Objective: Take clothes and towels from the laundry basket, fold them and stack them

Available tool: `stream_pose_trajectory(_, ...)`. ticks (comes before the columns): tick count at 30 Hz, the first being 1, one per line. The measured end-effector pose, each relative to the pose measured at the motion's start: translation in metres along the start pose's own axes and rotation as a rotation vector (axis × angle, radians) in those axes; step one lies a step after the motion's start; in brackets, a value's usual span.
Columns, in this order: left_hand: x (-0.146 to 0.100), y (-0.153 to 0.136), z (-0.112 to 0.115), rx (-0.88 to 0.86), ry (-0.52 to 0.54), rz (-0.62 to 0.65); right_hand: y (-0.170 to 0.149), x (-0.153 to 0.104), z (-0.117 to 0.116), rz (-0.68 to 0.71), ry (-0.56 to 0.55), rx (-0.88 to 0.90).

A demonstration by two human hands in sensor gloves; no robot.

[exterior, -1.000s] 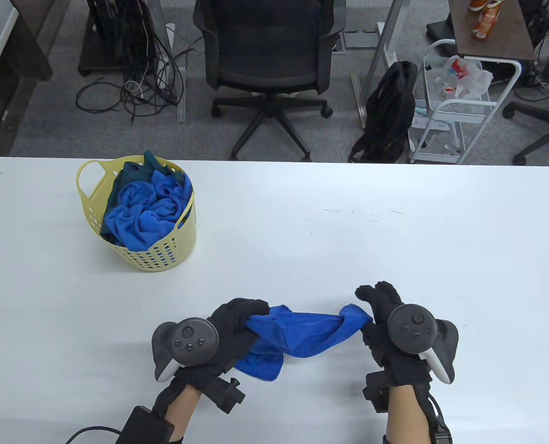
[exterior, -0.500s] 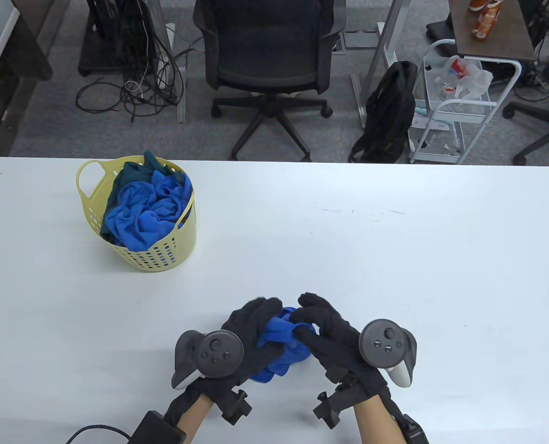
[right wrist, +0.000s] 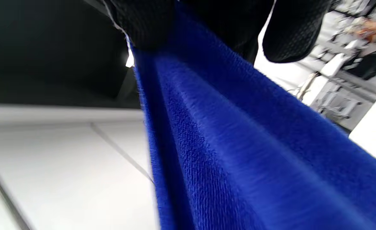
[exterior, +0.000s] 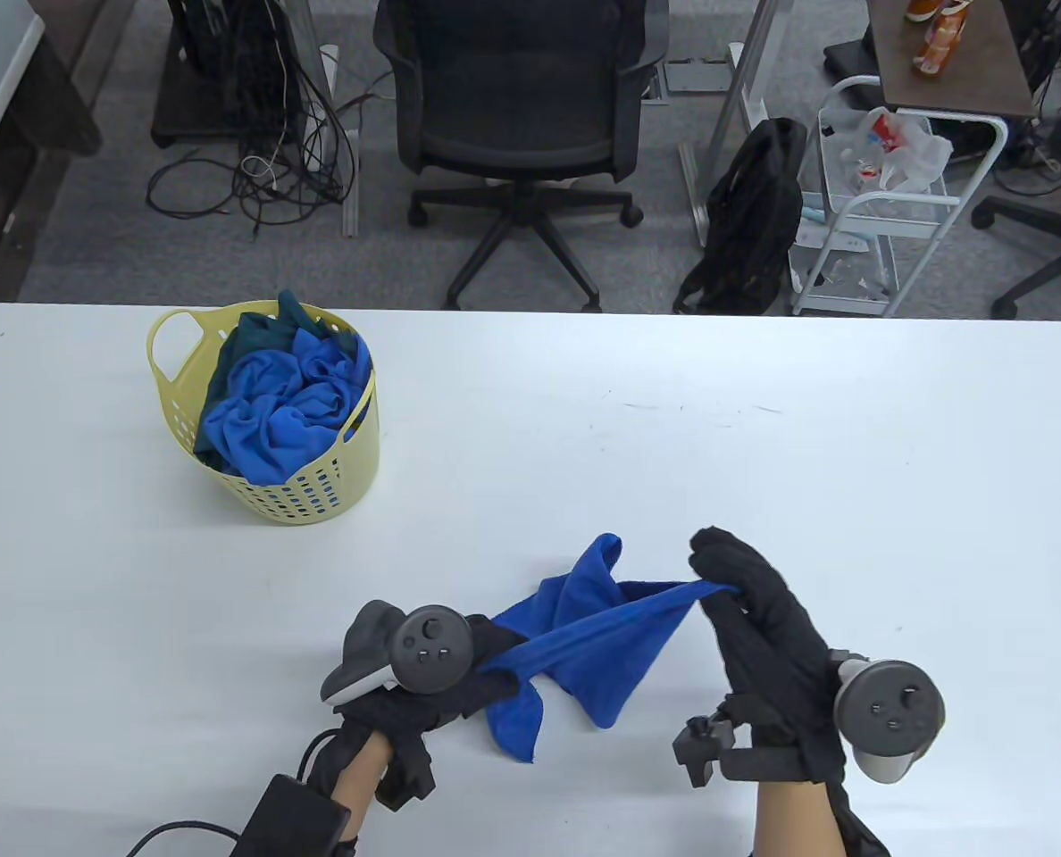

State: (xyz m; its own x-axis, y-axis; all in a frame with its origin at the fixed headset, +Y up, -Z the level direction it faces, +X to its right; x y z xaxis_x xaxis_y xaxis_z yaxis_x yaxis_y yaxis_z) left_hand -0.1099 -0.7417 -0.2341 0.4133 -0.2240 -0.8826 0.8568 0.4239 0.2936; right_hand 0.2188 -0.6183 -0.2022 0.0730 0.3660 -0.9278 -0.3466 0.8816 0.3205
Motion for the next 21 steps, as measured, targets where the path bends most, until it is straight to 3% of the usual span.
stream_pose_trajectory(4,-0.003,-0.021,-0.016,-0.160,0.116,-0.040,-0.017,0.001,0.015,-0.067,-0.088,-0.075)
stream_pose_trajectory(8,-0.004,-0.036,-0.023,-0.471,0.103,0.033,-0.030,0.003,0.013,-0.142,-0.080,-0.039)
stream_pose_trajectory(10,-0.004,-0.047,-0.024,-0.531,0.101,0.026,-0.038,0.004,0.015,-0.179,-0.092,-0.084)
stream_pose_trajectory(14,-0.006,-0.051,-0.028,-0.430,0.111,-0.003,-0.055,0.003,0.014,-0.270,-0.102,-0.231)
stream_pose_trajectory(17,-0.005,-0.040,-0.023,-0.383,-0.005,0.083,-0.065,0.003,0.013,-0.325,-0.105,-0.310)
stream_pose_trajectory(19,-0.004,-0.031,-0.017,-0.284,-0.139,0.125,-0.072,0.002,0.017,-0.356,-0.115,-0.366)
stream_pose_trajectory(21,-0.004,-0.029,-0.014,-0.168,-0.174,0.071,-0.076,0.001,0.023,-0.376,-0.137,-0.371)
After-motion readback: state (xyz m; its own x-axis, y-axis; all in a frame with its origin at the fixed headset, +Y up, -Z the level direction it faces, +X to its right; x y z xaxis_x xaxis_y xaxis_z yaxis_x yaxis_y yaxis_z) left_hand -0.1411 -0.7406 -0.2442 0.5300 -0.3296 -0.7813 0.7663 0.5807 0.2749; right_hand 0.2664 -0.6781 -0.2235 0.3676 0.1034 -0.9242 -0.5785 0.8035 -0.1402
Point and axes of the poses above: the tracker on the back of each hand, its own y axis roughly to the thumb side, its own x axis roughly from the wrist to the fingertips, z = x × y, the point moved 5 cm from there along x, roughly from the wrist to the fingertips, and after that the axes turned 3 degrees about -z, right-handed, at the moved point
